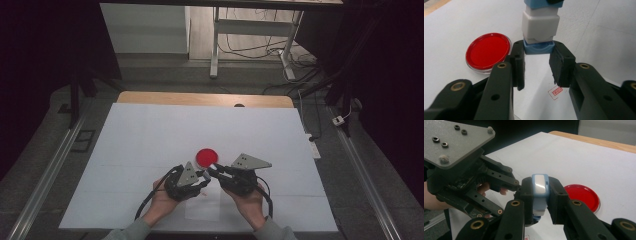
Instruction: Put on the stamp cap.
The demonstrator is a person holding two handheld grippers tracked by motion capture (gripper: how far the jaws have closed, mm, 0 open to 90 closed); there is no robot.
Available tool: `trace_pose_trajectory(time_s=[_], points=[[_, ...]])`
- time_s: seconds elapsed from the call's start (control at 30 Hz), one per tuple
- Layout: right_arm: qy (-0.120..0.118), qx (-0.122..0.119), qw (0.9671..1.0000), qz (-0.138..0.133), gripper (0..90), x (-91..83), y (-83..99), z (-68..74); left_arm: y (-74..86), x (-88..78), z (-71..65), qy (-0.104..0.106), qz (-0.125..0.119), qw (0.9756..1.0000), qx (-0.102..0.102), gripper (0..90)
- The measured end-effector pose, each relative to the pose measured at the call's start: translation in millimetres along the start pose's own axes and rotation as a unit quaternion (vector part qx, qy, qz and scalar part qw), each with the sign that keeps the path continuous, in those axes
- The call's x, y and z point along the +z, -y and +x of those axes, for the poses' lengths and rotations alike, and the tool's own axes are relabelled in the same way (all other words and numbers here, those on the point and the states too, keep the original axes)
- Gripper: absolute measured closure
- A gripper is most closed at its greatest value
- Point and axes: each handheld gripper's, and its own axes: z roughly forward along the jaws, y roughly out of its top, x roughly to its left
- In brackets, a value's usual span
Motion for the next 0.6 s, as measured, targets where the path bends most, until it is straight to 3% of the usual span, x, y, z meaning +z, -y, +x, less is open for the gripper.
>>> trace_pose_trajectory(time_s=[0.6], points=[[0.011, 0.006, 0.9999, -0.002, 75.6, 1.2, 0.9, 1.9, -0.1, 0.4, -1.9, -0.012, -0.001, 0.9999, 0.006, 65.5]])
